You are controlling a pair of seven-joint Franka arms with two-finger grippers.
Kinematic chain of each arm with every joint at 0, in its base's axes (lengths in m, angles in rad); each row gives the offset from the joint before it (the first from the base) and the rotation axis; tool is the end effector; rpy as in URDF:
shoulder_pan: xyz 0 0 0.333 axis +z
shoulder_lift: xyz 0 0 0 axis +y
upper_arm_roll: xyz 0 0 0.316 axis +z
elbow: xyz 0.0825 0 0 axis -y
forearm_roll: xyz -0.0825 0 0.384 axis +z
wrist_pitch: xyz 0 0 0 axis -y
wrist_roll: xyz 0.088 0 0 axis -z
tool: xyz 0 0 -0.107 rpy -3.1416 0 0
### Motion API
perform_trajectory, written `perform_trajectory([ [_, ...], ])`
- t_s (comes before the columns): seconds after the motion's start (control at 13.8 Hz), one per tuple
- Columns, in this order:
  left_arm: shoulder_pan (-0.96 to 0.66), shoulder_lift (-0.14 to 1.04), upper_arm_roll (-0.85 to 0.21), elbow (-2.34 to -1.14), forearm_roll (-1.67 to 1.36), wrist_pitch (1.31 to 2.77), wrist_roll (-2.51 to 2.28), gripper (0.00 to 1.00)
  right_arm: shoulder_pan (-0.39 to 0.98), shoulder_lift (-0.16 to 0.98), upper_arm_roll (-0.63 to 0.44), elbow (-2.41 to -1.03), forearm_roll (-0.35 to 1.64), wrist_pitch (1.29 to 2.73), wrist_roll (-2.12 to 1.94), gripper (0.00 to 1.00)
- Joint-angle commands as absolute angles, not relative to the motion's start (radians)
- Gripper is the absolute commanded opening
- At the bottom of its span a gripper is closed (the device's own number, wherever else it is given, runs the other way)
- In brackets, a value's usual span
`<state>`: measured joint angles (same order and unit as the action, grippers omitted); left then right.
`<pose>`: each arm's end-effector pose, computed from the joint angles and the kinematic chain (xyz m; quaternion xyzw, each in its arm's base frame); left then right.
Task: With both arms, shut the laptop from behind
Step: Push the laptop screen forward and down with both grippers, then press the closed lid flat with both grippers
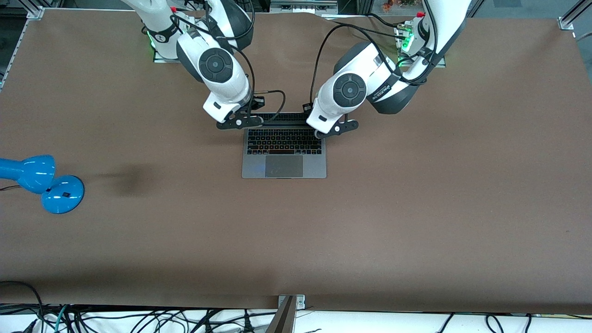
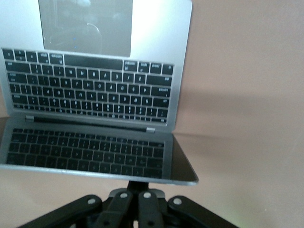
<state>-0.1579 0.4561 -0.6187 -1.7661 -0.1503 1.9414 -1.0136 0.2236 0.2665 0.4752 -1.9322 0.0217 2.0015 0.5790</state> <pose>0.4613 -0.4229 0.3366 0.9621 0.1600 -0.2164 0.0444 0.4555 0.3704 0.3518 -0.9926 -0.0521 0.1093 0.0062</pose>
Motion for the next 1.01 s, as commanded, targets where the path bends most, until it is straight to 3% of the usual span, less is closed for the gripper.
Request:
perform_trajectory([
  [0.0,-0.166,0.486,-0.611,-1.712,-0.113,1.951,-1.031,0.0,0.218,0.301,0.469,-1.893,-0.011,2.026,0.574,0.0],
  [0.58,-0.166,0.537,-0.578,-1.677,-0.069,1.954,-1.049,0.0,0.218,0.406,0.442,-1.856,-0.093,2.125,0.578,0.0],
  [0.94,-0.167,0.627,-0.558,-1.628,-0.029,1.999,-1.063,0.0,0.218,0.477,0.422,-1.816,-0.14,2.167,0.581,0.0],
])
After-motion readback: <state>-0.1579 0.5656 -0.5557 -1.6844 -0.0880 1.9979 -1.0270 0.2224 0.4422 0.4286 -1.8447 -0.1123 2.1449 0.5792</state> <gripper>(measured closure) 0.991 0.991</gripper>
